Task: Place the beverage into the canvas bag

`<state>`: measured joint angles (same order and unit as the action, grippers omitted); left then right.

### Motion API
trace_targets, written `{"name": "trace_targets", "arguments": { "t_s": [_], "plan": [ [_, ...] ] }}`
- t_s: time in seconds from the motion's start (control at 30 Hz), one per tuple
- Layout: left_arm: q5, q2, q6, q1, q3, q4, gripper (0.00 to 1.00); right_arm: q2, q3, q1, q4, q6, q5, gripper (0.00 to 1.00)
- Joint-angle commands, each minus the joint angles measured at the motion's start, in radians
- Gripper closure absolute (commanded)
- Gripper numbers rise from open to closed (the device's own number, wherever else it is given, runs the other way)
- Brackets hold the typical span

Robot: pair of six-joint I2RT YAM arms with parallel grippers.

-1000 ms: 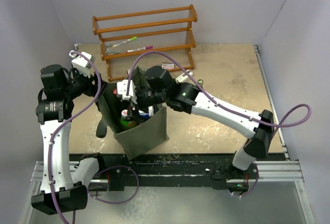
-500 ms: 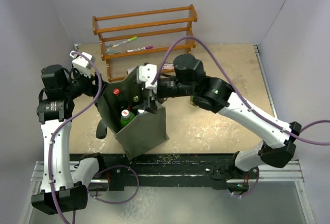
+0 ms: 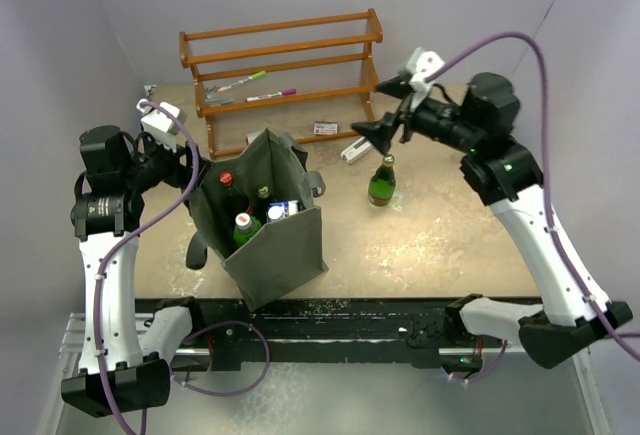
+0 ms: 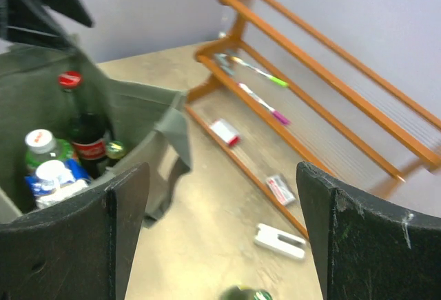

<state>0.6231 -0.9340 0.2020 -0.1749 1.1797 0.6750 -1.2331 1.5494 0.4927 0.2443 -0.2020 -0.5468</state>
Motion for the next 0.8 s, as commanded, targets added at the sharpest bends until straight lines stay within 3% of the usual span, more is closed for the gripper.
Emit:
{"name": "trace_targets", "arguments": {
  "t_s": [0.0,0.27,0.47,0.77],
  "plan": [
    [0.051,0.002,0.003,-0.007,0.033,-0.023,0.27,0.102,-0.052,-0.127,-0.098,0.062,-0.036,0.12],
    [0.014,-0.017,0.029,-0.006,0.024,-0.011,0.22,0.148,-0.118,-0.191,-0.051,-0.051,0.19,0.12],
    [-0.023,0.018,0.024,-0.006,-0.01,-0.058,0.18,0.183,-0.263,-0.244,-0.094,-0.017,0.194,0.11],
    [-0.004,0.046,0.017,-0.006,-0.013,-0.053,0.15,0.103,-0.41,-0.354,-0.082,0.009,0.193,0.11]
  ]
}}
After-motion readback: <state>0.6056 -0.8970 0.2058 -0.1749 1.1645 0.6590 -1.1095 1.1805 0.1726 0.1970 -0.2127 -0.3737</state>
